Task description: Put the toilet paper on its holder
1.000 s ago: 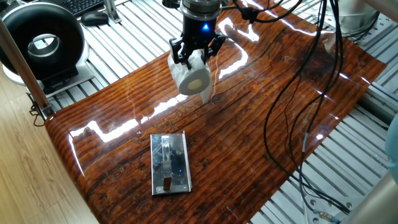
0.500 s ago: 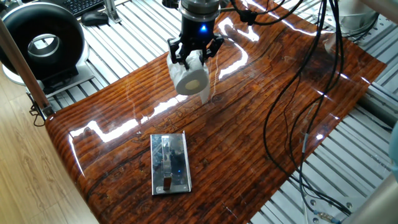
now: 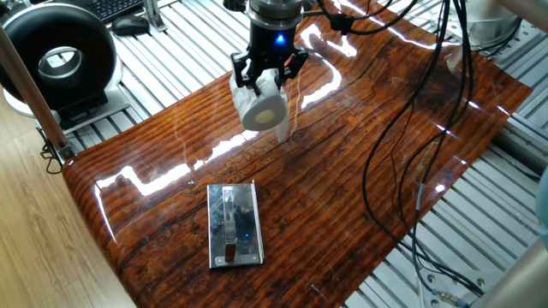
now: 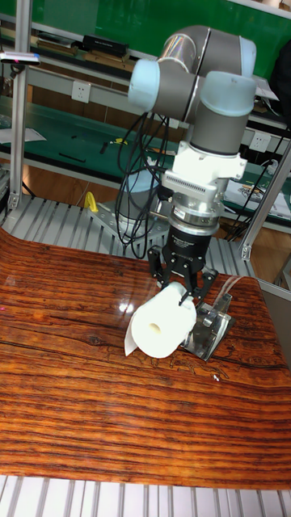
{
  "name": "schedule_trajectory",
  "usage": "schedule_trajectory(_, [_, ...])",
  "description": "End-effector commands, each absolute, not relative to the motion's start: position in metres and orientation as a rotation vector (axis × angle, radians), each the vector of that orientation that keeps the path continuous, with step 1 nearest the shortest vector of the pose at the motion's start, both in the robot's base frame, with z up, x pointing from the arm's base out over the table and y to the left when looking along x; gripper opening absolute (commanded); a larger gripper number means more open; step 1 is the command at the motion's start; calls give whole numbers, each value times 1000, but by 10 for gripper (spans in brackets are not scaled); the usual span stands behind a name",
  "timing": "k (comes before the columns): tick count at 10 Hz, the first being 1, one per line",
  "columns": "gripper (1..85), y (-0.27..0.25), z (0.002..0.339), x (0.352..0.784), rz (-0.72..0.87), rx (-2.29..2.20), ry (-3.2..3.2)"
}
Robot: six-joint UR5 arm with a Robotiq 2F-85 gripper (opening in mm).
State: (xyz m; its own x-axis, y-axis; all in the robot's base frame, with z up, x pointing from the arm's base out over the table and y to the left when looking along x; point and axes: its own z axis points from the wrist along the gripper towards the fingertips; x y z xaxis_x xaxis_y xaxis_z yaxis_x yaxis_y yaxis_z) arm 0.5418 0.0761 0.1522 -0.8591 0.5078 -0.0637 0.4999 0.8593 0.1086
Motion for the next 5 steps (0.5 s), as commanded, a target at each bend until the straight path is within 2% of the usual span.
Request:
schedule_trajectory(1, [10,82,146,536,132,781,2943])
schedule_trajectory(5, [10,82,141,534,128,760,2957])
